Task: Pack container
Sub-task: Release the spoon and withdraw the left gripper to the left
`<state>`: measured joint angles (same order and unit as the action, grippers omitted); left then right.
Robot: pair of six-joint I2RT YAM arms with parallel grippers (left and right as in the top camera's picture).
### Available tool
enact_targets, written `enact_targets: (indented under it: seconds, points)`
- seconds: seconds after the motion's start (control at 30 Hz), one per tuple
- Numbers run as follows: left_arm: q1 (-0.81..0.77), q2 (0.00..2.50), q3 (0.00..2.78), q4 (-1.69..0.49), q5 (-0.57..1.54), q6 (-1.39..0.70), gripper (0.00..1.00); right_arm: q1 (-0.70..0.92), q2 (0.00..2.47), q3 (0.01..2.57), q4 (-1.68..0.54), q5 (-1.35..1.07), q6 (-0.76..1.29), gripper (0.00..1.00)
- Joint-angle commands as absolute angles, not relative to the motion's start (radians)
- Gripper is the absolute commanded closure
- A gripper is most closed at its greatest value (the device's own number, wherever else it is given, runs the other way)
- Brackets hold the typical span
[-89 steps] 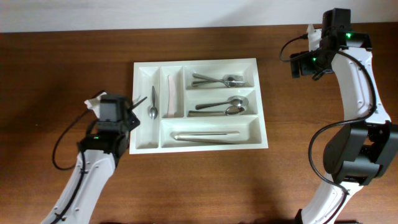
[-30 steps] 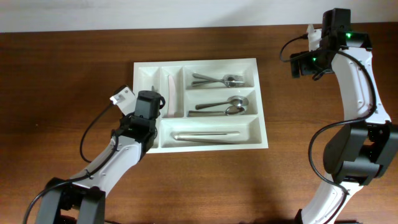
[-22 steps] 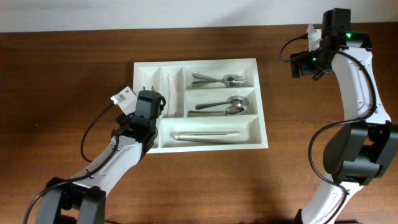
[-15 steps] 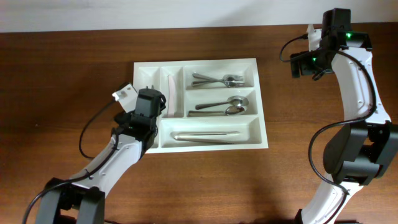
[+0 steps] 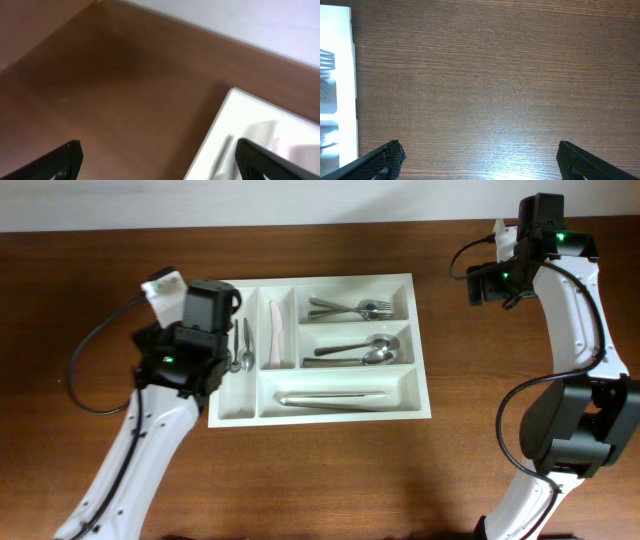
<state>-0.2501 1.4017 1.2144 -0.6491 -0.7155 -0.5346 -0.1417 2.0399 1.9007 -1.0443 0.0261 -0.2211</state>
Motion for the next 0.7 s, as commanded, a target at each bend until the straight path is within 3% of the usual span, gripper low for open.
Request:
enact_targets:
  seconds: [0.0,0.23,0.5,0.67]
  points:
    - [-0.213,1.35,1.275,-0.775,-0.741,-0.513,0.01,-0.138,2.02,1.903,-1.044,0.027,-0.229,0.01]
    - [-0.101,1.275,1.288,-1.058,-0.741,-0.514,0.01,-0.138,2.02,1.903,-1.044,0.027,-0.229,0.01]
    - [0.097,1.26,1.288,-1.04,-0.672,-0.526,0.01,-0.138,2.02,1.903,-1.044,0.027,-0.229,0.01]
    - [0.134,1.26,1.288,-1.041,-0.616,-0.525,0.01,-0.138,2.02,1.903,-1.044,0.027,-0.229,0.01]
